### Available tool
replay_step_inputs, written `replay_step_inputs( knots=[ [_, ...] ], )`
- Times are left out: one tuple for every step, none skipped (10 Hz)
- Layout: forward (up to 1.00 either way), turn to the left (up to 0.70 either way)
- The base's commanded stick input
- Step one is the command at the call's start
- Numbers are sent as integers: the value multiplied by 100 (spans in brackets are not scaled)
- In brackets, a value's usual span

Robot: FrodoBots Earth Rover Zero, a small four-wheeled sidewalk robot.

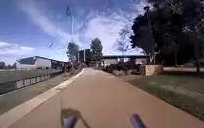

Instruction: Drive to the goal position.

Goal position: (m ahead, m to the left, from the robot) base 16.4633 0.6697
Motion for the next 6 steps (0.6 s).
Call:
replay_step_inputs(
  knots=[
    [100,0],
    [100,0],
    [100,0],
    [100,0],
    [100,0],
    [100,0]
  ],
)
